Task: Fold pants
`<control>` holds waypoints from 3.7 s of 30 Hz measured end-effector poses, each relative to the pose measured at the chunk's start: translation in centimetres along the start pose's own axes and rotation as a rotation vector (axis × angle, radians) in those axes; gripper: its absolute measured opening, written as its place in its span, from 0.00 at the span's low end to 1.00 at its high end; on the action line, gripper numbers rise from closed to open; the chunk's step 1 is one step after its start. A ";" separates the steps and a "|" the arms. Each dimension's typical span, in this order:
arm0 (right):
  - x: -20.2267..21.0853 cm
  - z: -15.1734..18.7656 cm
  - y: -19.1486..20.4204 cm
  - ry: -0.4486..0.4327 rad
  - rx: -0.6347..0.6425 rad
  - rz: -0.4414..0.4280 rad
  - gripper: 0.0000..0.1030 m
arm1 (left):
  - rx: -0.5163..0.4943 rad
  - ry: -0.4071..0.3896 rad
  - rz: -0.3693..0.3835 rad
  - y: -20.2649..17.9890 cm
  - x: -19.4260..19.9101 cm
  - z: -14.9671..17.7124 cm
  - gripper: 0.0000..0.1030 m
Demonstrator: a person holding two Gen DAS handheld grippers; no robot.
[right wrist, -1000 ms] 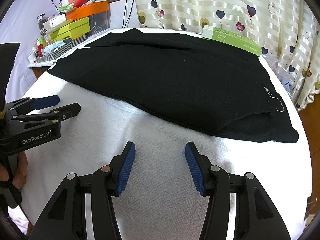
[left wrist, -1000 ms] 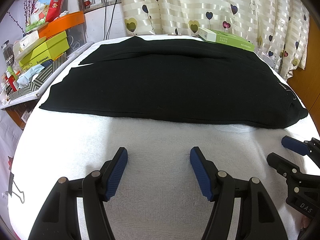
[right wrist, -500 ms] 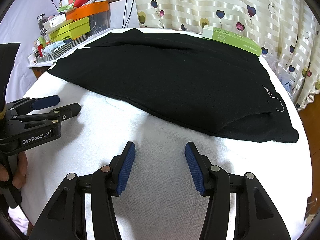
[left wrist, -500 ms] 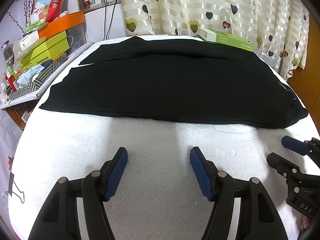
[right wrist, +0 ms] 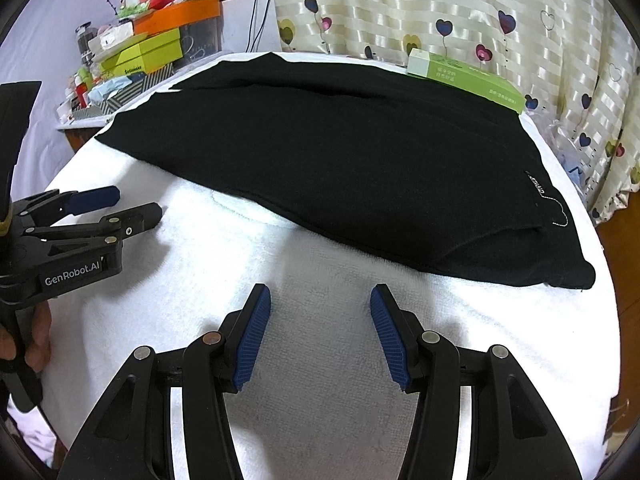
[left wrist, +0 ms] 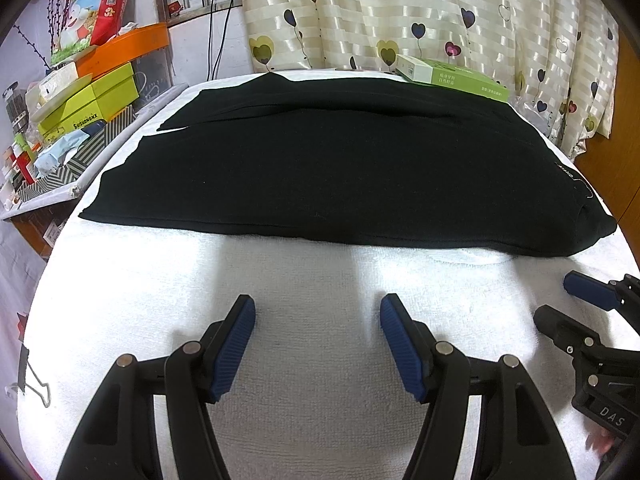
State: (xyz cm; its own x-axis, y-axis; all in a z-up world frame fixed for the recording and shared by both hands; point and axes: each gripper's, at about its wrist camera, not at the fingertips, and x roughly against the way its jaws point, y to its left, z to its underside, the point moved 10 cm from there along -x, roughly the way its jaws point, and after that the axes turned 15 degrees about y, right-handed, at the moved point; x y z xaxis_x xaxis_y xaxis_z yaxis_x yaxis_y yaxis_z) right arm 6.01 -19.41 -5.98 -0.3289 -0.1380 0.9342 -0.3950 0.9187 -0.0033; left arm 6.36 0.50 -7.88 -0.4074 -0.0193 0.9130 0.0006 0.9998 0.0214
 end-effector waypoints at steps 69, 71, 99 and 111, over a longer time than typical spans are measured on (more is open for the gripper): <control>-15.2 -35.5 -8.5 0.101 0.309 -0.139 0.52 | -0.034 0.035 -0.012 8.5 -15.0 -32.4 0.54; -15.3 -35.5 -8.7 0.088 0.295 -0.160 0.50 | -0.051 0.038 0.009 7.9 -14.9 -32.3 0.43; 0.1 -20.0 -3.6 -0.166 0.318 -0.078 0.06 | 0.059 -0.219 0.167 7.0 -0.8 -23.1 0.02; -2.1 -7.7 -0.3 -0.047 0.219 -0.182 0.09 | 0.104 -0.128 0.217 6.3 -0.8 -10.6 0.03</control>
State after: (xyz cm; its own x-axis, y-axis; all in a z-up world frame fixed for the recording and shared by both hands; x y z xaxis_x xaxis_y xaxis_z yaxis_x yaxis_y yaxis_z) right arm 13.38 -16.54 -5.23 -0.2729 -0.3150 0.9090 -0.6254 0.7761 0.0812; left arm 16.38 6.76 -4.13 -0.5201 0.1902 0.8326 0.0098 0.9762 -0.2169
